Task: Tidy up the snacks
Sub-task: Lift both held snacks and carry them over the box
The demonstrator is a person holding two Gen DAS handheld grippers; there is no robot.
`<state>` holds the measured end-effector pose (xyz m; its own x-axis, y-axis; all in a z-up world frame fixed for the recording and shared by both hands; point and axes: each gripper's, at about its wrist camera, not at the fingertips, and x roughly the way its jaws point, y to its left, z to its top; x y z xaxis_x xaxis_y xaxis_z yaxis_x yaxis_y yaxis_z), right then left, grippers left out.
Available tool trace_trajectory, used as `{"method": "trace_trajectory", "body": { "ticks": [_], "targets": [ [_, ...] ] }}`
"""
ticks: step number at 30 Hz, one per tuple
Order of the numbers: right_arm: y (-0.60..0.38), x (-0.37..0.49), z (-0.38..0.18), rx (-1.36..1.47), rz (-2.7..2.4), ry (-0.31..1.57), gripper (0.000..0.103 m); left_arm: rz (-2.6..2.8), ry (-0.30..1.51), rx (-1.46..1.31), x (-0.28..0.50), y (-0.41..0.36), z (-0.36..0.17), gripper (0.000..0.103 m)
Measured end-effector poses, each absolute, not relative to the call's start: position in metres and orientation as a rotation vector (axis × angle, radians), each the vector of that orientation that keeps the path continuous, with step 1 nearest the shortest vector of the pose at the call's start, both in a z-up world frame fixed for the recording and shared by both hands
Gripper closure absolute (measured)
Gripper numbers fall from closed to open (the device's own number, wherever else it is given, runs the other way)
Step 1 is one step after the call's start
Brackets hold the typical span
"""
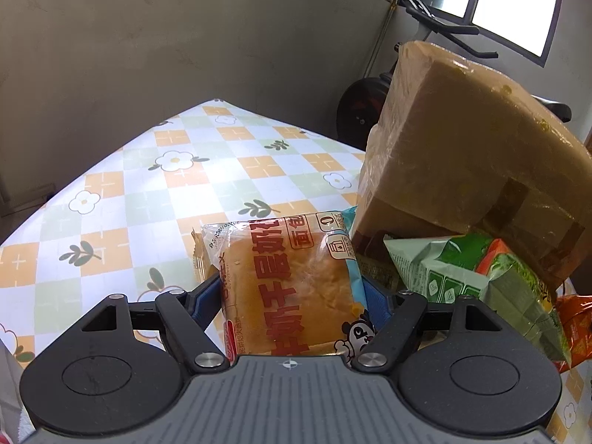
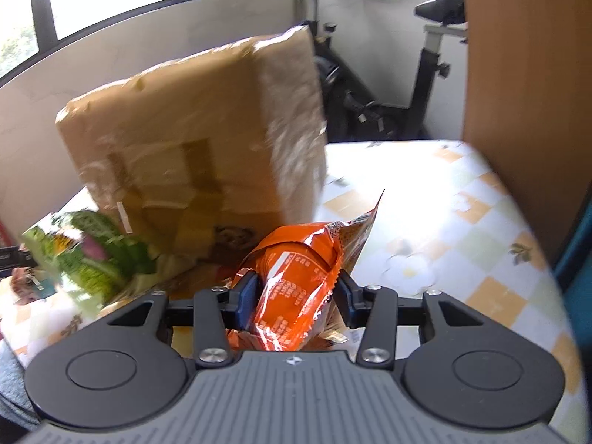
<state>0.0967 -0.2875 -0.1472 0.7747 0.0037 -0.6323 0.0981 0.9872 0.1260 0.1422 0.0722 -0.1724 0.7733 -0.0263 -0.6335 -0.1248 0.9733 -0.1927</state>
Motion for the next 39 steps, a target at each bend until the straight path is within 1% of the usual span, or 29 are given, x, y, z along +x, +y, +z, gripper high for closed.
{"method": "trace_trajectory", "body": {
  "ticks": [9,18,25,29,32,39],
  "targets": [
    [-0.304,0.108,-0.117,0.072,-0.120,0.602,0.056,0.058,0.605,-0.212,0.143,0.074,-0.146,0.024],
    [-0.310,0.128,-0.071,-0.001,-0.143,0.475,0.056,0.038,0.452,-0.199,0.154,0.076,-0.091,0.024],
    [-0.305,0.139,-0.024,-0.050,-0.124,0.335,0.056,-0.046,0.352,-0.177,0.163,0.056,-0.047,0.024],
    [-0.291,0.150,-0.003,-0.086,-0.080,0.277,0.060,-0.107,0.307,-0.174,0.172,0.036,-0.027,0.023],
    [-0.278,0.160,0.005,-0.116,-0.048,0.250,0.061,-0.144,0.299,-0.158,0.184,0.018,-0.019,0.023],
    [-0.253,0.187,0.013,-0.146,0.032,0.213,0.062,-0.205,0.332,-0.113,0.230,-0.023,-0.027,0.023]
  ]
}}
